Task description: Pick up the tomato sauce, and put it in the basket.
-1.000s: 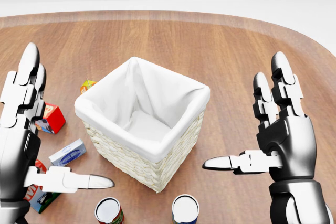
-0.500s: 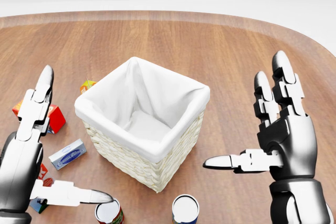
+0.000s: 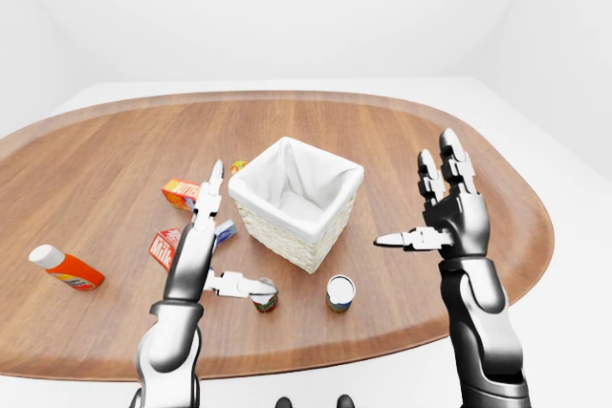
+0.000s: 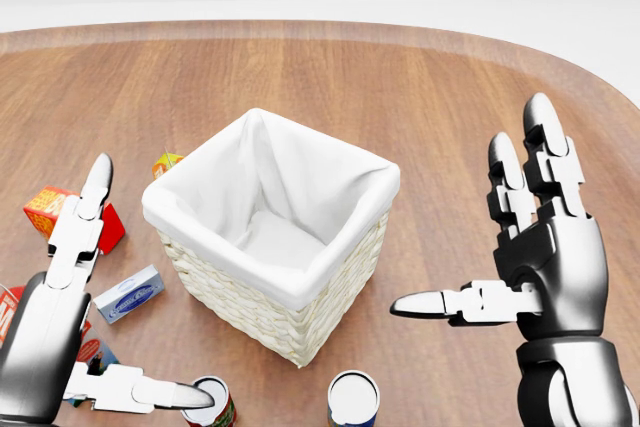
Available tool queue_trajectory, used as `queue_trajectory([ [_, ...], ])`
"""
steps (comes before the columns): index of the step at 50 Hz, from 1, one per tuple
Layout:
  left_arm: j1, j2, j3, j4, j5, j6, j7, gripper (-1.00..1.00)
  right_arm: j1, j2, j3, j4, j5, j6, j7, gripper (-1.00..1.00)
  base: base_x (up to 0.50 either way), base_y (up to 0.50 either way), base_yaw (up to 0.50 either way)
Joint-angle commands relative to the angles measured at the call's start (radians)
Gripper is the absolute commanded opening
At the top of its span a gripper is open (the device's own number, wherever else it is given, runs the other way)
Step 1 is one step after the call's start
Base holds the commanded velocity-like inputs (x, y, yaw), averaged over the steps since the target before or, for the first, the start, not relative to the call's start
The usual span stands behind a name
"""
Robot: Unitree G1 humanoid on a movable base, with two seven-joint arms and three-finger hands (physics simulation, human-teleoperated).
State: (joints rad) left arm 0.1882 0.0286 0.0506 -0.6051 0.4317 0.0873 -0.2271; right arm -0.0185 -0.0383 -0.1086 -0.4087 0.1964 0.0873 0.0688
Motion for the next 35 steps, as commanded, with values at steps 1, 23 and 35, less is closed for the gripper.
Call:
queue_trajectory([
  [1, 0.033, -0.004, -0.007, -0.001, 0.015, 0.0, -0.003, 1.0, -0.001, 0.0, 0.0, 0.008, -0.001, 0.0, 0.0, 1.0, 0.0, 0.0, 0.0],
  [23, 0.078, -0.009, -0.019, 0.014, 0.05, 0.0, 0.001, 1.0, 0.004, 0.002, 0.004, 0.012, -0.006, 0.0, 0.001, 1.0, 0.0, 0.0, 0.0],
  [35, 0.109, -0.009, -0.045, 0.014, 0.077, 0.0, 0.009, 1.0, 0.001, 0.001, 0.004, 0.016, -0.007, 0.0, 0.001, 1.0, 0.0, 0.0, 0.0],
])
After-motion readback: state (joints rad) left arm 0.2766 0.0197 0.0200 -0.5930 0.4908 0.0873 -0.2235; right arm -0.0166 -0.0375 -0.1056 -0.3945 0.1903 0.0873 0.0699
